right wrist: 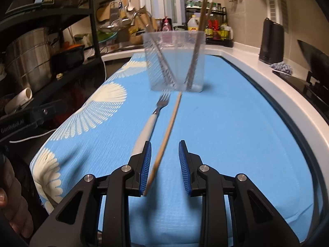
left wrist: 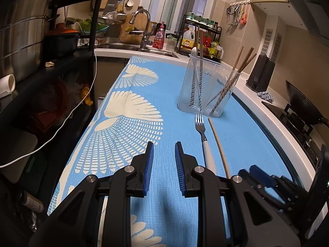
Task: Organize utensils
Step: 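Grasp the white-handled fork with the left gripper while the right grasps the last chopstick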
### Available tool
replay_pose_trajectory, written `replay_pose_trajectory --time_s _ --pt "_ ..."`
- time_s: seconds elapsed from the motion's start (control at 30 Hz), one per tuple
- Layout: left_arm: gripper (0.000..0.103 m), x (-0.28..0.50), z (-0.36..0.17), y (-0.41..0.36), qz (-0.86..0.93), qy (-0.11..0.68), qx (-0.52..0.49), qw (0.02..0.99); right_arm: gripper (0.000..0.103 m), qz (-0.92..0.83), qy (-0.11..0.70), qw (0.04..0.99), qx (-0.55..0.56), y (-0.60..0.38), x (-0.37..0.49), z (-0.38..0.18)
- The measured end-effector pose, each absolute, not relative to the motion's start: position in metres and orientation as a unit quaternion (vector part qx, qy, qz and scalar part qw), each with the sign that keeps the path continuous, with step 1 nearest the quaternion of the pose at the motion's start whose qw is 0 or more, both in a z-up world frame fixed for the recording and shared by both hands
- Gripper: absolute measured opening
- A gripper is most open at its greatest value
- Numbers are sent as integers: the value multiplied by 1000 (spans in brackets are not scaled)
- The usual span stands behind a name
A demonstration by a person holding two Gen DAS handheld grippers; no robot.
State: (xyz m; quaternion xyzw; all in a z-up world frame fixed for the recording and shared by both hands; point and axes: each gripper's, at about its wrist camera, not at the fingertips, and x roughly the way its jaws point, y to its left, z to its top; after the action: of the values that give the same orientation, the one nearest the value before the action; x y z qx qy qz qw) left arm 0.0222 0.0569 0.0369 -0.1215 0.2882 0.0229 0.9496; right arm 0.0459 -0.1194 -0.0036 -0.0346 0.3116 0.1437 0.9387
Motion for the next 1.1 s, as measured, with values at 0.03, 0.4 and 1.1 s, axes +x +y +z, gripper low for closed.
replay_pose_trajectory --time_s 0.03,0.4,1.1 --pt "22 23 36 56 22 290 -120 949 29 145 315 937 -40 -115 46 -8" --pt "22 26 24 28 -5 291 -96 952 8 118 325 936 -69 -115 41 -28" --pt "30 63 -16 -42 -42 332 -56 941 11 65 323 944 -25 -185 51 -29"
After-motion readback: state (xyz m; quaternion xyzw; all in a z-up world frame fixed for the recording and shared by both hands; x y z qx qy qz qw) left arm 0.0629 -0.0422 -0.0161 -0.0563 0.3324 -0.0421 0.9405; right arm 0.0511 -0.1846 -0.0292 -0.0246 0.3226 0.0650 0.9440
